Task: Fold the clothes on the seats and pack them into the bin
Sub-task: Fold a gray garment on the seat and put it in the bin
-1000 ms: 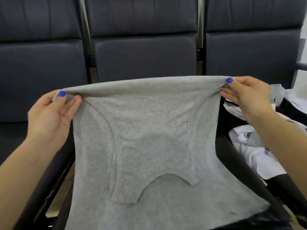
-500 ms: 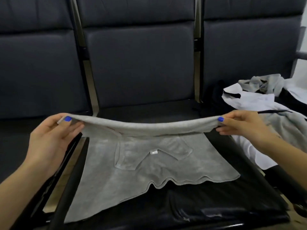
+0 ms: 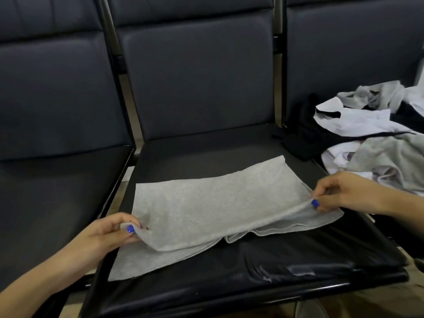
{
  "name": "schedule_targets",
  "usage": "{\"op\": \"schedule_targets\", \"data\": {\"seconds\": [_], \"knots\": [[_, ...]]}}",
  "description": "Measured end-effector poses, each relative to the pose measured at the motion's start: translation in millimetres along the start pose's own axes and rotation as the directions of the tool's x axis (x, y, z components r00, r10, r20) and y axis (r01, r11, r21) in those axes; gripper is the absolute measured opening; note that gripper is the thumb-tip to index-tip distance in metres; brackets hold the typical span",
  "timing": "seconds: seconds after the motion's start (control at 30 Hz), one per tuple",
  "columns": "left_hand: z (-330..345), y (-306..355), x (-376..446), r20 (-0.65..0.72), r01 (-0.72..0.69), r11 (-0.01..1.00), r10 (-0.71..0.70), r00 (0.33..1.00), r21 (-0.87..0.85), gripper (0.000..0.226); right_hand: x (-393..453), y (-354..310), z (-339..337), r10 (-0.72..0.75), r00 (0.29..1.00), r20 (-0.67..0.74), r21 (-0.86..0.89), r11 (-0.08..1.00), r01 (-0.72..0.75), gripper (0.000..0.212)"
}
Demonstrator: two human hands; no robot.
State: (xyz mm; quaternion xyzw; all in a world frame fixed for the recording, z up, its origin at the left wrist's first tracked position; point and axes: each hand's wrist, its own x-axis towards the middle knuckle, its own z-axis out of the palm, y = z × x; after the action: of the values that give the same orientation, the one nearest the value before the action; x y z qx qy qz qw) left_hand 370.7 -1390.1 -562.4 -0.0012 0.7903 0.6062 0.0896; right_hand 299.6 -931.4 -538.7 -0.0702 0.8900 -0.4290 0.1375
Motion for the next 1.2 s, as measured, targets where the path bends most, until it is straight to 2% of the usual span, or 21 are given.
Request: {"op": "schedule_targets", "data": {"seconds": [0.07,0.17,0.23,0.37,0.43,0.47,0.53,0.57,0.63,0.67,0.7,0.73,0.77,0.83,0.9,0.97,1.0,1.03,1.17,1.2], "knots": [[-4.3,-1.7,5.2,-0.020,-0.027,0.989,0.030,0.999,0.142,0.064,3.8,3.6,-4.6,-0.006,0.997,-0.079,-0.100,0.995,-0.002,0.012],[-3.7,1.2,11.2,-0.034,-0.085,0.962,0.097,0.995,0.260,0.008,3.0,4.2,-6.4,-0.010,0.993,-0.121,-0.161,0.987,-0.010,0.010],[-8.1,0.1,13.4,-0.077,-0.139,0.945,0.169,0.983,0.294,0.032,0.5,3.8,-6.9,-0.024,0.993,-0.119,-0.176,0.984,0.003,0.010],[-13.5,17.1,8.0,-0.205,-0.208,0.950,0.257,0.944,0.234,0.024,-5.7,1.2,-14.3,-0.073,0.988,-0.133,-0.183,0.982,0.048,0.013],[-15.3,22.9,1.9,-0.176,-0.216,0.953,0.254,0.951,0.210,0.008,-8.4,0.0,-19.1,-0.064,0.991,-0.119,-0.158,0.986,0.044,0.009],[-16.0,24.1,-0.3,-0.135,-0.221,0.952,0.252,0.958,0.212,0.013,-8.9,0.4,-21.0,-0.057,0.993,-0.108,-0.166,0.985,0.038,0.006],[-18.3,22.6,-3.7,-0.070,-0.205,0.948,0.228,0.971,0.242,0.046,-9.5,1.3,-22.7,-0.050,0.995,-0.084,-0.256,0.966,0.027,0.009],[-16.8,22.2,-4.9,-0.032,-0.195,0.949,0.209,0.977,0.249,0.048,-9.7,1.7,-22.5,-0.041,0.997,-0.065,-0.318,0.948,0.018,0.012],[-14.2,15.2,-3.8,0.071,-0.182,0.934,0.168,0.983,0.307,0.016,-10.8,2.6,-20.3,-0.002,1.000,-0.011,-0.389,0.921,-0.002,0.015],[-16.8,9.5,-1.8,0.118,-0.182,0.921,0.149,0.982,0.345,0.008,-11.6,3.7,-19.5,0.015,1.000,0.024,-0.415,0.910,-0.004,0.014],[-17.0,8.7,-2.2,0.144,-0.172,0.914,0.127,0.981,0.368,0.017,-12.3,4.0,-18.8,0.027,0.998,0.059,-0.441,0.898,0.001,0.013],[-17.5,6.5,-2.5,0.171,-0.155,0.902,0.092,0.981,0.403,0.009,-13.0,4.3,-18.5,0.039,0.996,0.084,-0.456,0.890,0.003,0.013],[-16.8,8.9,-3.1,0.179,-0.148,0.896,0.078,0.981,0.419,0.017,-13.7,3.6,-18.3,0.049,0.995,0.092,-0.461,0.887,-0.001,0.013],[-14.5,13.8,-4.1,0.167,-0.141,0.869,0.068,0.983,0.474,0.060,-13.9,1.8,-19.1,0.055,0.997,0.063,-0.489,0.872,-0.017,0.014],[-10.9,17.5,-4.8,0.138,-0.175,0.762,0.113,0.984,0.624,0.075,-12.3,-0.9,-18.1,0.032,0.999,0.008,-0.541,0.840,-0.023,0.017],[-7.9,16.0,-0.8,0.114,-0.219,0.557,0.217,0.969,0.801,0.091,-9.7,-6.6,-13.1,-0.016,0.999,-0.038,-0.595,0.804,-0.010,0.020],[-6.1,15.8,2.1,0.115,-0.230,0.454,0.266,0.957,0.861,0.093,-8.0,-10.6,-8.7,-0.045,0.998,-0.044,-0.607,0.795,0.009,0.022],[-4.0,15.3,5.0,0.115,-0.239,0.405,0.308,0.944,0.883,0.091,-5.5,-14.7,-3.2,-0.072,0.997,-0.037,-0.607,0.794,0.035,0.023],[17.7,17.1,17.0,0.215,-0.352,0.406,0.346,0.913,0.843,0.079,11.6,-31.1,24.6,-0.158,0.986,0.058,-0.594,0.788,0.162,0.010],[26.8,19.1,20.4,0.249,-0.385,0.418,0.344,0.905,0.823,0.080,17.1,-33.7,31.3,-0.156,0.983,0.097,-0.583,0.792,0.184,0.016]]}}
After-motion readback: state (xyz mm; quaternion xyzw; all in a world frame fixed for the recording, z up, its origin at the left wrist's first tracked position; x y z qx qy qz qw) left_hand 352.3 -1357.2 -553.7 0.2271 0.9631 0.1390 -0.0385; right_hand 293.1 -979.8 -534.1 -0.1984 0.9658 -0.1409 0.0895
